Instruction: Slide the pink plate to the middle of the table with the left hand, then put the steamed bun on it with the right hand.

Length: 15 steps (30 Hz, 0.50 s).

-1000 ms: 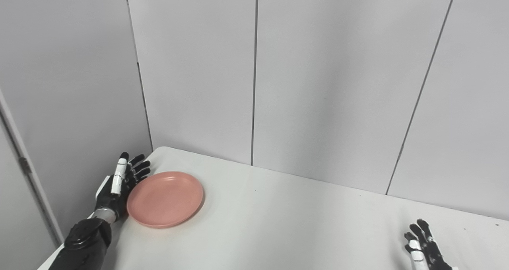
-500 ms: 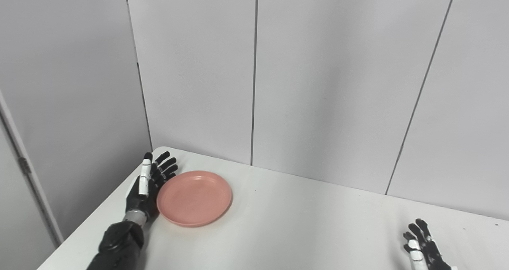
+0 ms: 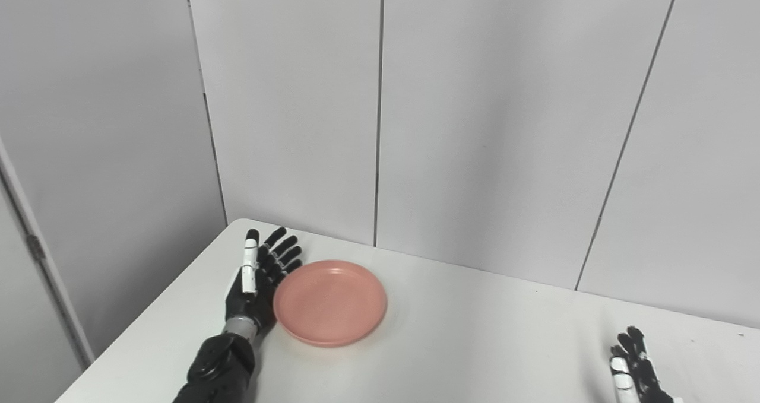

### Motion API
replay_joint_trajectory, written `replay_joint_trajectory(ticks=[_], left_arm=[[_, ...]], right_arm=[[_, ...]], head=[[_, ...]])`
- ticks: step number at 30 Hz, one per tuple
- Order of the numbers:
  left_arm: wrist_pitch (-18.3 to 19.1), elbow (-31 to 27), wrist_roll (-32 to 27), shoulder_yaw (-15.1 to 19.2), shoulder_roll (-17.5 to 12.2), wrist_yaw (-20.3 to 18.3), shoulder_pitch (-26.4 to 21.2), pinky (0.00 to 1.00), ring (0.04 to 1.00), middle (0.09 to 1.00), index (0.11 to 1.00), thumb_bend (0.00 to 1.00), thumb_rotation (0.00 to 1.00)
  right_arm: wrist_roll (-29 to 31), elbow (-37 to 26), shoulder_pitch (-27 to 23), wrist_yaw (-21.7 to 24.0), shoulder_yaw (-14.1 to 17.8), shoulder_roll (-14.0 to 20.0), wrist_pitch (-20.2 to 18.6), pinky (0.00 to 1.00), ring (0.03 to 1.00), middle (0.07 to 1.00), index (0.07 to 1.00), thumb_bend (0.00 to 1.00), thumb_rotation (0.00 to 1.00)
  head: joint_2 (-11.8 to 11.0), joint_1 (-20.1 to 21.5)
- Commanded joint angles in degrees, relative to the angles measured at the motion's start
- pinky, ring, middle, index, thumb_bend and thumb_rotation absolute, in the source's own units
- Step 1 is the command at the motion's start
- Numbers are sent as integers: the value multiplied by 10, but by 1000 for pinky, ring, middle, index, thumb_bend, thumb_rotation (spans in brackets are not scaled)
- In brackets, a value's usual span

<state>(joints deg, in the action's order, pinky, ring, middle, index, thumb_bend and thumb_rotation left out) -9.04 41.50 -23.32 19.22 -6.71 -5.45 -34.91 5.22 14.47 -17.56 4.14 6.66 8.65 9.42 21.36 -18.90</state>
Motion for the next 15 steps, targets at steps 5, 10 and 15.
replay_joint_trajectory(ticks=[5, 10, 15], left_arm=[[18, -47, 32, -44, 27, 9, 7, 806, 812, 802, 800, 618, 979], [34, -72, 38, -60, 45, 16, 20, 811, 820, 809, 800, 602, 952], [76, -133, 55, -88, 61, 14, 51, 871, 863, 846, 832, 610, 956]], right_arm=[[11, -14, 8, 4, -2, -1, -17, 1000, 973, 965, 982, 562, 863], [15, -14, 8, 10, -3, 3, -9, 1000, 969, 969, 986, 530, 878], [15, -14, 9, 8, -2, 0, -5, 1000, 962, 966, 980, 532, 840]], head=[[20, 20], [30, 36], [54, 80]])
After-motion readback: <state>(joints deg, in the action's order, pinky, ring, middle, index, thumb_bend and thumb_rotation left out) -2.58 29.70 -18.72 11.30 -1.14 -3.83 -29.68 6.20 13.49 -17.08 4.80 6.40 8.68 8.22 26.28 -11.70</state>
